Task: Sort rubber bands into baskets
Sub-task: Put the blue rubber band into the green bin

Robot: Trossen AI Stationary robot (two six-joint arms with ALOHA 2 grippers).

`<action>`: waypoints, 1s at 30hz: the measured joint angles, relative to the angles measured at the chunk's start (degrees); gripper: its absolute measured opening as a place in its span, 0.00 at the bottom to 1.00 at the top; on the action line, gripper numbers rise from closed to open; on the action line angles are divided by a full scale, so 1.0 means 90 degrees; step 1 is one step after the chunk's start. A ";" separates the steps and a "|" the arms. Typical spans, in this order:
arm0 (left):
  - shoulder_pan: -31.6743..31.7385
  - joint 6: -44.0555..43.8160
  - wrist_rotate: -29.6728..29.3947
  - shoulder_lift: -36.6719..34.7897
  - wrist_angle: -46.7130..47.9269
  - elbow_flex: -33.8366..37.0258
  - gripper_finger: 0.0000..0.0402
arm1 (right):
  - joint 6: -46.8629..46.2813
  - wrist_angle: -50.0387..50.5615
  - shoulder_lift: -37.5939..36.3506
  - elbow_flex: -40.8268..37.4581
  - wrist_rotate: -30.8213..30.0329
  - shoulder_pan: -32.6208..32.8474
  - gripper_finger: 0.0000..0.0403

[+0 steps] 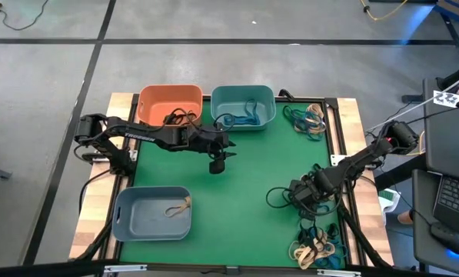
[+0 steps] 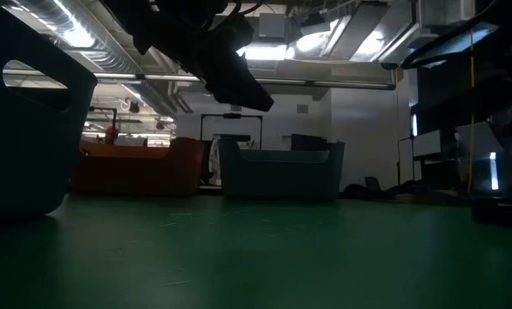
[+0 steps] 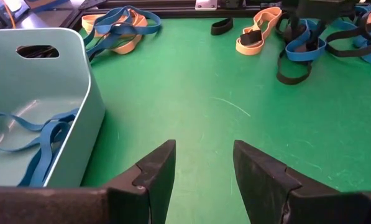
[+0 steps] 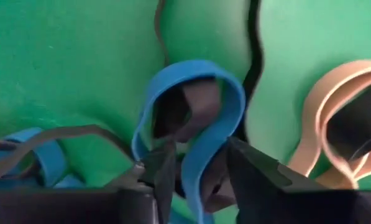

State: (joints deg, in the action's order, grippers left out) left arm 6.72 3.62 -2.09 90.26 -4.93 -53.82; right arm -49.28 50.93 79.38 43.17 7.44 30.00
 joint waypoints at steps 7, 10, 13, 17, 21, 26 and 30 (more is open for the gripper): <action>0.0000 0.0023 0.0000 0.0000 0.0000 0.0000 0.40 | 0.0015 0.0011 -0.0001 -0.0259 -0.0005 -0.0002 0.30; 0.0000 0.0099 0.0000 0.0000 -0.0002 0.0000 0.40 | 0.0135 -0.0050 -0.0001 -0.0259 -0.0034 -0.0001 0.20; 0.0000 0.0102 0.0000 0.0000 -0.0012 0.0000 0.40 | 0.0335 -0.0012 -0.0001 -0.0259 -0.0158 -0.0002 0.07; 0.0000 0.0102 0.0000 0.0000 -0.0019 0.0000 0.40 | 0.0370 0.0044 -0.0001 -0.0193 -0.0258 -0.0002 0.03; 0.0000 0.0102 0.0000 0.0000 -0.0036 0.0000 0.40 | 0.0513 0.0044 -0.0047 0.0142 -0.0378 -0.0002 0.02; 0.0000 0.0100 0.0000 0.0000 -0.0034 0.0000 0.40 | 0.0586 0.0351 -0.0066 0.0620 -0.0594 -0.0002 0.02; 0.0000 0.0098 0.0000 0.0000 -0.0026 -0.0001 0.40 | -0.0133 0.0356 -0.0065 0.0539 -0.0663 0.0007 0.02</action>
State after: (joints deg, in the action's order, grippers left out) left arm 6.72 4.50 -2.09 90.26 -5.16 -53.83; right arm -50.48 54.13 78.80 48.02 1.47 30.06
